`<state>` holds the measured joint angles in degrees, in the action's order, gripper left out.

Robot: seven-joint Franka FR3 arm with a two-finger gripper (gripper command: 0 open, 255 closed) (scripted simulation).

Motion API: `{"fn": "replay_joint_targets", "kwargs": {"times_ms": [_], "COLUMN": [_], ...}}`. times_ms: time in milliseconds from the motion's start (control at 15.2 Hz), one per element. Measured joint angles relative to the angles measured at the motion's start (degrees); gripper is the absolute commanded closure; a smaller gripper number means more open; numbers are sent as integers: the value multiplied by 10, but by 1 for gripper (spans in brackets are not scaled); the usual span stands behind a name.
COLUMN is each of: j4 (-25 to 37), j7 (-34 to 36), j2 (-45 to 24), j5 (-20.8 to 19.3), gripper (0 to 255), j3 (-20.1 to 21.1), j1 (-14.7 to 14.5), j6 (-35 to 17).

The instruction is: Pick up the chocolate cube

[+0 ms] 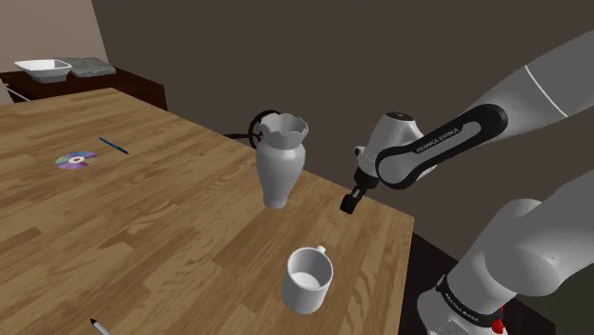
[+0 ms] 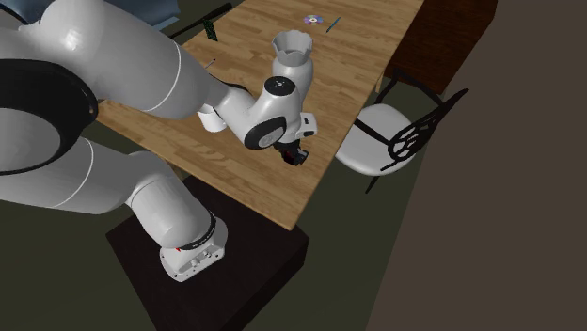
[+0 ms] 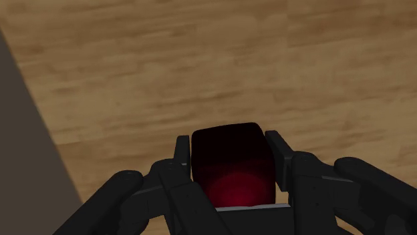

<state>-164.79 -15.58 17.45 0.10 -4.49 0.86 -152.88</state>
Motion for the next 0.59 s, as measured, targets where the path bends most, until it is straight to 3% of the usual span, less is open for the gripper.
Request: {"fn": "replay_joint_targets", "kwargs": {"times_ms": [396, 594], "j4": [0, 3], "j7": [0, 2], "j2": [0, 20], "j5": [0, -2], "gripper": [255, 255], "j3": [0, 1], "j1": [0, 2], "j6": [0, 23]}}
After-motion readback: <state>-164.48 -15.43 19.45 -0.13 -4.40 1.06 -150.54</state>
